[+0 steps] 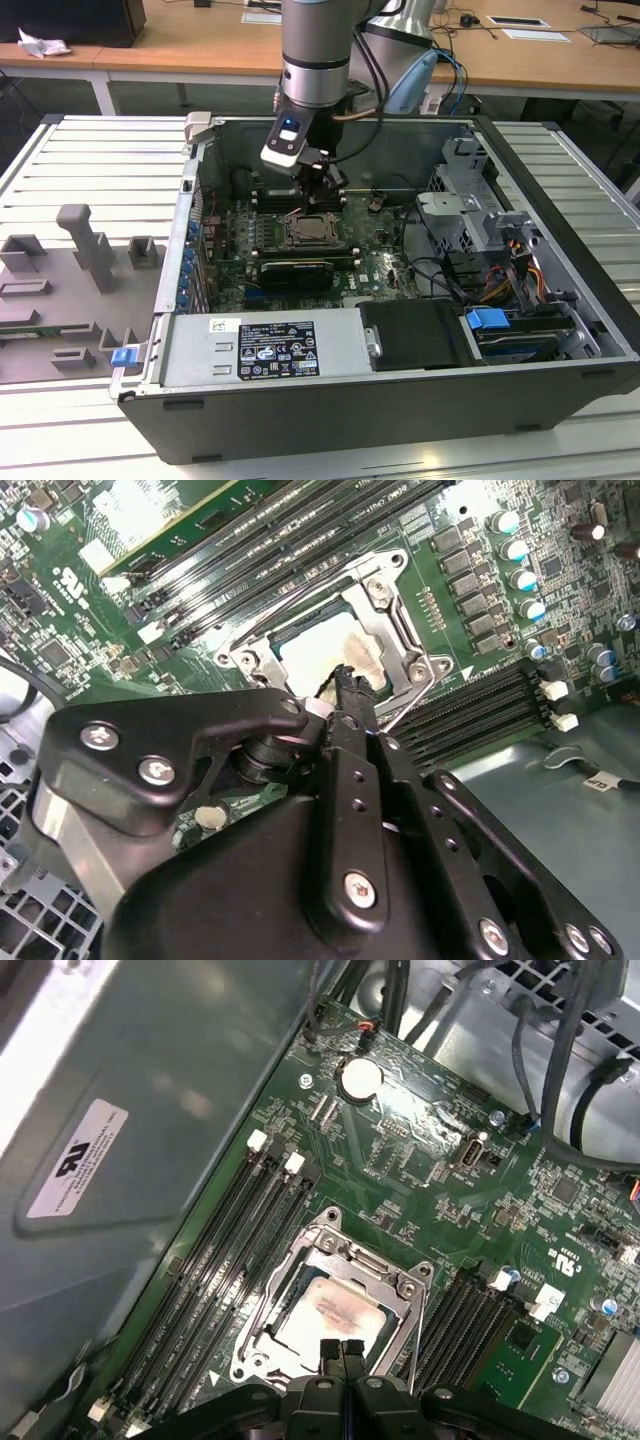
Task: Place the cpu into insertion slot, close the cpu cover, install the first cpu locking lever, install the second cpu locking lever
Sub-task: 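Install the first cpu locking lever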
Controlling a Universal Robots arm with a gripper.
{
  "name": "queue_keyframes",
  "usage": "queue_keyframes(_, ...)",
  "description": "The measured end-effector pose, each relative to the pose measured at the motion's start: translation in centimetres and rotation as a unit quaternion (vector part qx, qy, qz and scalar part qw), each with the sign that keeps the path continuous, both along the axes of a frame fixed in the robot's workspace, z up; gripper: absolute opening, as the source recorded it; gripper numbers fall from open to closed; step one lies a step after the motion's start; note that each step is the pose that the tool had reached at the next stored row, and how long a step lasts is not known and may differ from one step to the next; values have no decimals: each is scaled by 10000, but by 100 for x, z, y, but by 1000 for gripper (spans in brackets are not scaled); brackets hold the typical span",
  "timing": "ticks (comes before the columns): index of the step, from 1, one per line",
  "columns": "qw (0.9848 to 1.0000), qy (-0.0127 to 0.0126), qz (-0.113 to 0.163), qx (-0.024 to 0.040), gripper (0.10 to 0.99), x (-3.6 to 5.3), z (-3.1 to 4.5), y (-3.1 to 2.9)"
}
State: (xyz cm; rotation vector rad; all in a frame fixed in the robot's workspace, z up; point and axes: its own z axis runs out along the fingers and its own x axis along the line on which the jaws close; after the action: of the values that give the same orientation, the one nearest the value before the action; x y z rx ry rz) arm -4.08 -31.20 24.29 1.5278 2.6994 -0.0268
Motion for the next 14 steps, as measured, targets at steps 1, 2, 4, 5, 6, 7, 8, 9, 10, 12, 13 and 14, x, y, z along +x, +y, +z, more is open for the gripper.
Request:
queue_keyframes(1, 10000, 0, 43, 0, 106, 0, 0, 0)
queue_keyframes(2, 10000, 0, 76, 0, 106, 0, 0, 0)
queue_keyframes(4, 9995, 0, 316, 0, 106, 0, 0, 0)
queue_keyframes(5, 9991, 0, 428, 0, 106, 0, 0, 0)
queue_keyframes(6, 9987, 1, 511, 0, 106, 0, 0, 0)
queue_keyframes(7, 9980, 0, 638, 0, 106, 0, 0, 0)
queue_keyframes(8, 9973, 0, 733, 0, 106, 0, 0, 0)
queue_keyframes(9, 9964, 0, 852, 0, 106, 0, -1, 0)
queue_keyframes(10, 9956, 0, 940, 0, 106, 0, -2, 0)
queue_keyframes(12, 9934, 0, 1145, 0, 106, 0, -3, 0)
queue_keyframes(13, 9914, 0, 1310, 0, 106, 0, -4, 0)
queue_keyframes(14, 9893, 0, 1456, 0, 106, 0, -4, 0)
